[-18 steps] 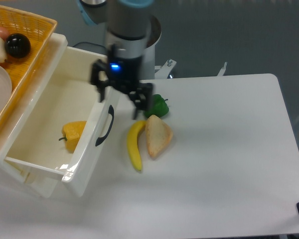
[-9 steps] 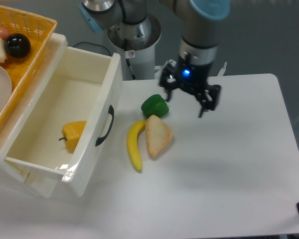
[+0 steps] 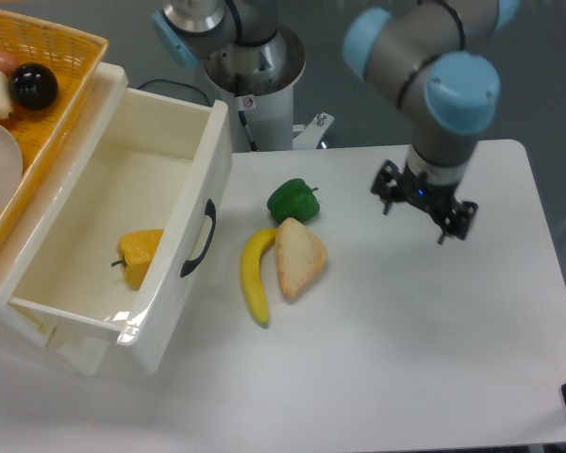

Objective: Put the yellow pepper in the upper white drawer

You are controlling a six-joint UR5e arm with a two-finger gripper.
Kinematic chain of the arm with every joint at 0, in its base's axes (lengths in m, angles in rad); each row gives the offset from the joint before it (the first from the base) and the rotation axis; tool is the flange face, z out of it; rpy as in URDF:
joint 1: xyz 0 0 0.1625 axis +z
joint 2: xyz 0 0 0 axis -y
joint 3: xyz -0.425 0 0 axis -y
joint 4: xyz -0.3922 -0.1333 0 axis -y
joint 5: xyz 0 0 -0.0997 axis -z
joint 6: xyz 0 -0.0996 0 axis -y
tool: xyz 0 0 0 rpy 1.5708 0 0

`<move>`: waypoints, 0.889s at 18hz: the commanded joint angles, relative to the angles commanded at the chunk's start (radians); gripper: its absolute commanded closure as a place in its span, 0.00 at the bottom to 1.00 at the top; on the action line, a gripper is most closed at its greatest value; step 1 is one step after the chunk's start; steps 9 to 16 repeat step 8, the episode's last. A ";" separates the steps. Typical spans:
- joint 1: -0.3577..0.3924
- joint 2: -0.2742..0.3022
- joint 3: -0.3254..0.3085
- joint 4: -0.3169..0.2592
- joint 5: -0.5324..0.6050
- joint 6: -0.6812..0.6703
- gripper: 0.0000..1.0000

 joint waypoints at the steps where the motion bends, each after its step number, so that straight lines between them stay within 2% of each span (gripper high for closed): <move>1: 0.002 -0.017 0.003 0.003 0.000 0.057 0.00; 4: -0.002 -0.049 0.008 0.015 0.002 0.125 0.00; 16: 0.002 -0.048 0.009 0.017 -0.002 0.129 0.00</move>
